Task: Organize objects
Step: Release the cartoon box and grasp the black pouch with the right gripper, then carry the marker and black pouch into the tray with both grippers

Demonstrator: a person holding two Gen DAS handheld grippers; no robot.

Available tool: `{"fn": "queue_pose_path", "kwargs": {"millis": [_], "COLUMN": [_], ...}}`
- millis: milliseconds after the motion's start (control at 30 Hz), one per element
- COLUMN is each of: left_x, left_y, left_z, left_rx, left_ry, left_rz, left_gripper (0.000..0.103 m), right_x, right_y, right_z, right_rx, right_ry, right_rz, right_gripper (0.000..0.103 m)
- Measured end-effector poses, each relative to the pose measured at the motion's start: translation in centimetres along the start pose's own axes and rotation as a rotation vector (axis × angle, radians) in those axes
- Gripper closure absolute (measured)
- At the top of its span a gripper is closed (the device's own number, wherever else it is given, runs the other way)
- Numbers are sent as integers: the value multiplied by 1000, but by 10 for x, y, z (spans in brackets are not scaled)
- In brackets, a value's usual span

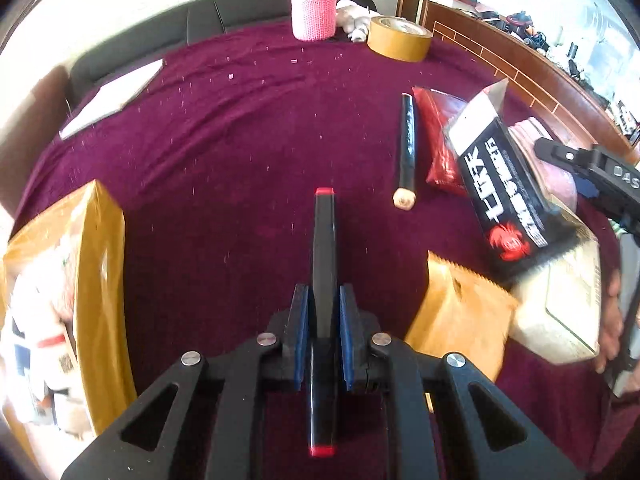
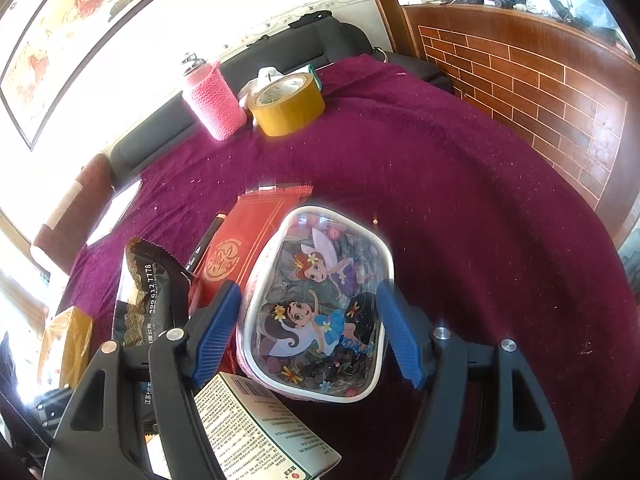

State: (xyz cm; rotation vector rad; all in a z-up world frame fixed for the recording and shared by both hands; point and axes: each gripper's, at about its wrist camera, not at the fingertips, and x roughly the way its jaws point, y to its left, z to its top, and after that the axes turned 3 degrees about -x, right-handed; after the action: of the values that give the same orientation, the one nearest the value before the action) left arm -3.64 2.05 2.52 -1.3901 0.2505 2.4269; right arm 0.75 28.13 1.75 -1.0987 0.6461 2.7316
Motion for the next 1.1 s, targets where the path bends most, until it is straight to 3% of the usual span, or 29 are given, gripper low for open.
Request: {"fn": "queue_pose_path", "kwargs": {"millis": [100,167,300,367,533,700,733,767,800,867,1100], "left_x": [-3,-9,-48,-70,-112,-135,-140,-145,-149,-157,-166], "left_y": [-8,0,17,28,52,85,91,99,107,129,202], "left_z": [-5,-9,-20,-26,-47,-71,-77,-84,-90,-102,-141], "left_rx": [27,-16,-75,-96,-134,-199,-212,-229,-245,-285,-438], "left_ry": [-42,-55,-141,-183,-255,-287,-293,-302,-310,-322,-332], "left_rz": [31,-18,-69,-95,-146,-167,-164,-152,-139,-121,-24], "left_gripper": [92,92,92,92,92,91,91,91,91,91,91], "right_x": [-1,-5,-39,-52,-31,28,34,42,45,36,-5], "right_y": [-2,-5,-5,7,73,120,121,121,120,118,115], "right_z": [1,1,3,4,12,6,0,-6,-10,-13,-9], "right_rx": [10,40,55,35,-155,-299,-314,-323,-327,-324,-262], "right_ry": [1,-10,-171,-187,19,227,246,268,275,251,183], "right_rz": [5,11,-24,19,85,-22,-48,-60,-74,-71,16], "right_gripper": [34,34,34,33,33,33,36,51,65,71,73]}}
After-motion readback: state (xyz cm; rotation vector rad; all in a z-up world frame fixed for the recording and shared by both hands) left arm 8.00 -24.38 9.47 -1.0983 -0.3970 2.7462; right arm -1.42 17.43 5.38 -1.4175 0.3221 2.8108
